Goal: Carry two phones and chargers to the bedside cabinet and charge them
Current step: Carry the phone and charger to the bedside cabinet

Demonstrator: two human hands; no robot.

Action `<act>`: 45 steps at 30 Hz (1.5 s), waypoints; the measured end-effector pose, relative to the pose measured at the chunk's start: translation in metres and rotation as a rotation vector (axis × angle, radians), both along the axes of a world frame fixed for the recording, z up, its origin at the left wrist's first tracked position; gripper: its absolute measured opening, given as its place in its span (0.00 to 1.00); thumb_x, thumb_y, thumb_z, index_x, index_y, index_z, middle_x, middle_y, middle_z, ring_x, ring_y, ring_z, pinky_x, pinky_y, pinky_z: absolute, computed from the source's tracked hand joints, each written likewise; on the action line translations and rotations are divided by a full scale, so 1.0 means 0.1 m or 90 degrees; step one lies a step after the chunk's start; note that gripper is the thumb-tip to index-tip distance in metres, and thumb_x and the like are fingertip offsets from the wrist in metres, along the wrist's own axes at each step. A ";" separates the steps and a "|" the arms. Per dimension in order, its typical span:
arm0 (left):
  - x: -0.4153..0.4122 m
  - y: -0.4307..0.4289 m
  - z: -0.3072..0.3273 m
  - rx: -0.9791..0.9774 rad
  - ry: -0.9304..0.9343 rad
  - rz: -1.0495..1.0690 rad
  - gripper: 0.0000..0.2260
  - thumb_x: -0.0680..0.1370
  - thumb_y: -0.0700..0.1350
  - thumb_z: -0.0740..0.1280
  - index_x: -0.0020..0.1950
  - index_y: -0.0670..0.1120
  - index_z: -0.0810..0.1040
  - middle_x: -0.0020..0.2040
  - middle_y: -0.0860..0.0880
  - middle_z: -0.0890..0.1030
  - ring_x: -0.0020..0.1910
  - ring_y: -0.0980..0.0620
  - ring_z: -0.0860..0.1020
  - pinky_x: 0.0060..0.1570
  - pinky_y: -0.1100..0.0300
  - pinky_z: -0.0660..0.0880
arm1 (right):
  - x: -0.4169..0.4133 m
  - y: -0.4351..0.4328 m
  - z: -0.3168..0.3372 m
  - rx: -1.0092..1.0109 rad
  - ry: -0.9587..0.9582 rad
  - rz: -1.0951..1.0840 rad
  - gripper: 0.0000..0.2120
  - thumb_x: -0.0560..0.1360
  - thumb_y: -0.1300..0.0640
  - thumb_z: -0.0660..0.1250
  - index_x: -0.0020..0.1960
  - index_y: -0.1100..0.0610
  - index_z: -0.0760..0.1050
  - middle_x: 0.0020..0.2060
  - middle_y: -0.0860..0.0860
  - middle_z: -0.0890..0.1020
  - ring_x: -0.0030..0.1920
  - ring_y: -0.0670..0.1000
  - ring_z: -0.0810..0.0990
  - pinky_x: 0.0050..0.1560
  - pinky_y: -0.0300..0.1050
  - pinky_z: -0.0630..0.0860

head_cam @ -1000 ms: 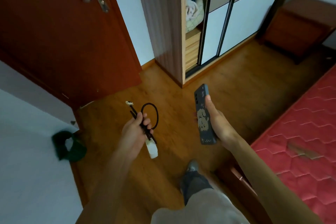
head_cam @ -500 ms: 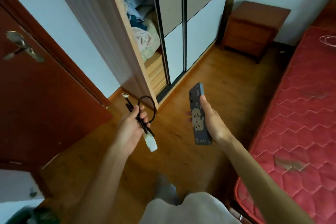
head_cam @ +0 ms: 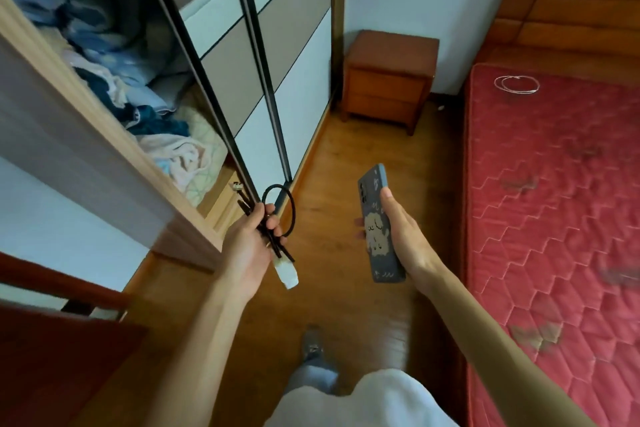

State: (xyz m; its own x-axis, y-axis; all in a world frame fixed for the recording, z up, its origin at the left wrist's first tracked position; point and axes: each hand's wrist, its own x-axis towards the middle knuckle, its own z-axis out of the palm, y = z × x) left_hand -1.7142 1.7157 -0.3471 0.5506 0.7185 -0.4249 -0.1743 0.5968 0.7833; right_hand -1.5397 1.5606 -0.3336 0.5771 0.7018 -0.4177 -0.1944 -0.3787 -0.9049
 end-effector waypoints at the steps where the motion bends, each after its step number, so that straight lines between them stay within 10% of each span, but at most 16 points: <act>1: 0.09 0.16 0.01 0.002 -0.005 -0.013 0.10 0.83 0.48 0.59 0.46 0.45 0.75 0.31 0.52 0.71 0.32 0.52 0.69 0.39 0.55 0.67 | 0.06 0.13 0.03 -0.001 -0.002 -0.012 0.34 0.77 0.31 0.49 0.73 0.51 0.66 0.59 0.54 0.82 0.56 0.55 0.83 0.61 0.57 0.79; 13: 1.22 1.56 -0.01 -0.014 0.011 -0.096 0.10 0.83 0.47 0.58 0.47 0.45 0.74 0.32 0.52 0.72 0.33 0.52 0.69 0.39 0.56 0.67 | 0.99 1.31 0.02 0.026 0.048 -0.121 0.25 0.84 0.42 0.48 0.73 0.54 0.67 0.60 0.59 0.80 0.61 0.60 0.79 0.55 0.52 0.76; 24: 3.11 2.55 -0.03 0.011 0.059 -0.134 0.10 0.83 0.47 0.58 0.48 0.44 0.76 0.33 0.51 0.71 0.33 0.52 0.69 0.40 0.55 0.68 | 2.80 2.28 -0.19 0.044 0.079 -0.174 0.25 0.83 0.43 0.51 0.63 0.62 0.74 0.46 0.59 0.79 0.44 0.55 0.74 0.44 0.47 0.73; 45: 6.45 4.39 -0.05 -0.001 0.035 -0.234 0.09 0.84 0.47 0.58 0.50 0.45 0.75 0.34 0.51 0.71 0.33 0.53 0.70 0.40 0.56 0.70 | 5.78 3.95 -0.29 0.080 0.151 -0.264 0.25 0.82 0.44 0.50 0.66 0.59 0.75 0.50 0.58 0.84 0.48 0.54 0.80 0.50 0.50 0.75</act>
State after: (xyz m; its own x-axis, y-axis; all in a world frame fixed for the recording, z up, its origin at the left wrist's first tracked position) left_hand -1.0695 2.1548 -0.3519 0.7482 0.4763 -0.4619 0.0943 0.6127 0.7847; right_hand -0.9622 1.9552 -0.3622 0.7179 0.4863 -0.4982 -0.5120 -0.1161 -0.8511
